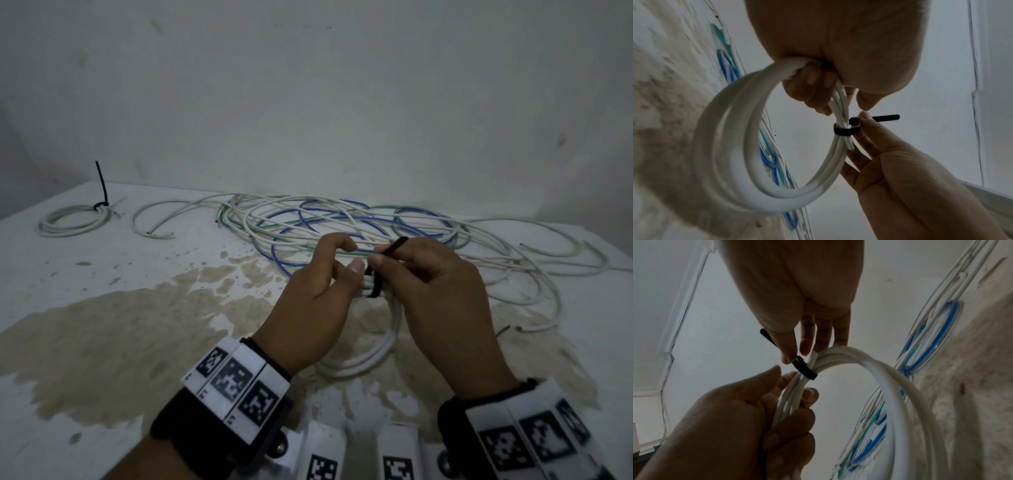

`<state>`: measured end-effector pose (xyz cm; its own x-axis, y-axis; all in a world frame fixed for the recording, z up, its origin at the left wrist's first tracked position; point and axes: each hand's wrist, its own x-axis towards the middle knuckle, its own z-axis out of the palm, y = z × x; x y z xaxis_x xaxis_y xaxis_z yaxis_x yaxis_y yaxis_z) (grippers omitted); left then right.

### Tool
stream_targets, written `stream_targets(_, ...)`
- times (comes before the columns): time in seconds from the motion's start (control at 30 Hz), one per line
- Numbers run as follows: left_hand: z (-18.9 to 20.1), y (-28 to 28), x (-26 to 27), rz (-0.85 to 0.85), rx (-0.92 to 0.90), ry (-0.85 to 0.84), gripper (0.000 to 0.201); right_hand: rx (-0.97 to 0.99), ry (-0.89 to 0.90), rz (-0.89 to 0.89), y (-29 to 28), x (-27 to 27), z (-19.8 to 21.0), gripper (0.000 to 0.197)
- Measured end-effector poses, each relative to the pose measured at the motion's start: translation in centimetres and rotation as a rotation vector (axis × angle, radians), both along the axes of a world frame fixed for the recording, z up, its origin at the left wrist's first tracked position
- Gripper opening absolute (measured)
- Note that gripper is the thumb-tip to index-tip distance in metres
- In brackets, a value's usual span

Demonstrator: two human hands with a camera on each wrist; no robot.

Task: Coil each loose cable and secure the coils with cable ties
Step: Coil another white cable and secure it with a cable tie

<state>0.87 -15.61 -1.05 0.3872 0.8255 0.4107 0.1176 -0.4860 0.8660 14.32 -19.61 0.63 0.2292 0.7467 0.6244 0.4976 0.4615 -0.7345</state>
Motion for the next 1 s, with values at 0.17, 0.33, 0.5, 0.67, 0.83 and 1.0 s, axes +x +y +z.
stream_targets(0.17, -0.3, 0.2, 0.0, -0.022, 0.065, 0.054, 0.025, 0.011, -0.101, 0.038, 0.0, 0.2, -0.2, 0.014)
stream_targets(0.33, -0.5, 0.3, 0.2, -0.011, 0.091, 0.044, 0.026, 0.036, -0.146, 0.022, 0.2, 0.7, -0.2, 0.014)
stream_targets(0.5, -0.6, 0.6, 0.0, 0.011, 0.108, 0.014, 0.015, 0.064, -0.188, 0.037, 0.1, 0.8, 0.1, 0.011)
stream_targets(0.67, -0.5, 0.7, -0.1, 0.052, 0.182, 0.079, 0.017, 0.203, -0.184, -0.068, -0.6, 1.0, 1.1, 0.014)
stream_targets(0.83, -0.9, 0.8, -0.2, 0.031, 0.106, 0.06, 0.005, -0.073, 0.078, 0.106, -0.2, 0.5, 0.6, 0.01)
stream_targets(1.0, -1.2, 1.2, -0.2, -0.108, -0.224, -0.073, 0.007, -0.137, -0.096, 0.092, -0.1, 1.1, 0.1, 0.012)
